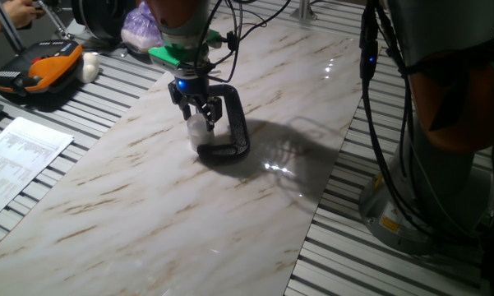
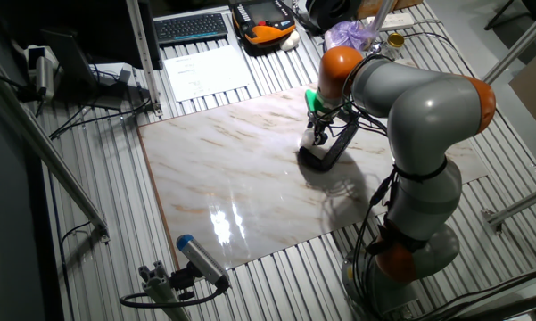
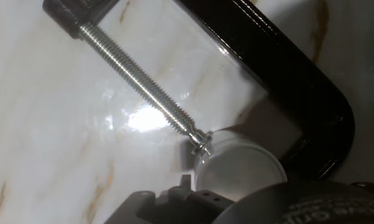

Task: Unscrew the lid from the jar

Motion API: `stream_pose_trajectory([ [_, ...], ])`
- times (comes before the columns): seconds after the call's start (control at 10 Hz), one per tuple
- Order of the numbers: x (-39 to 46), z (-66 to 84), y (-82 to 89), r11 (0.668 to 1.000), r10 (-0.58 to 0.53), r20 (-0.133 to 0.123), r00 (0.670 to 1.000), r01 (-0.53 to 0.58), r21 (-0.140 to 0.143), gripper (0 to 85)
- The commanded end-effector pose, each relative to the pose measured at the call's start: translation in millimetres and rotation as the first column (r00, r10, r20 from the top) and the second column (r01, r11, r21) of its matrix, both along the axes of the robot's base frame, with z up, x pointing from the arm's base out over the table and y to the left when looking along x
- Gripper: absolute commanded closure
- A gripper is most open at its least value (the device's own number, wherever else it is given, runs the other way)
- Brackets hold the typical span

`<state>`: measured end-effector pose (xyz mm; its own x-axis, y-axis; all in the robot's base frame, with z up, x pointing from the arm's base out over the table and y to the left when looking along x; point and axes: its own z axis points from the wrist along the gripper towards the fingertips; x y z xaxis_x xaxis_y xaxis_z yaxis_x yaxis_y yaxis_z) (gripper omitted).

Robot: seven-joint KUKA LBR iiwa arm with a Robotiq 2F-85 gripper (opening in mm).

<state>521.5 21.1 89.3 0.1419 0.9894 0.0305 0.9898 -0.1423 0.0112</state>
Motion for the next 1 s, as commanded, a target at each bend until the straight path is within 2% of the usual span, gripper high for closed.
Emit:
stream_pose_trajectory([
  [0.0, 0.0, 0.1, 0.0, 1.0, 0.0, 0.0, 1.0, 0.0, 0.0, 17.0],
  [0.4, 0.3, -0.9, 0.1, 1.0, 0.005, 0.007, 1.0, -0.005, 0.004, 17.0],
  [0.9, 0.3, 0.1, 0.1, 1.0, 0.016, -0.001, 1.0, -0.016, -0.003, 17.0],
])
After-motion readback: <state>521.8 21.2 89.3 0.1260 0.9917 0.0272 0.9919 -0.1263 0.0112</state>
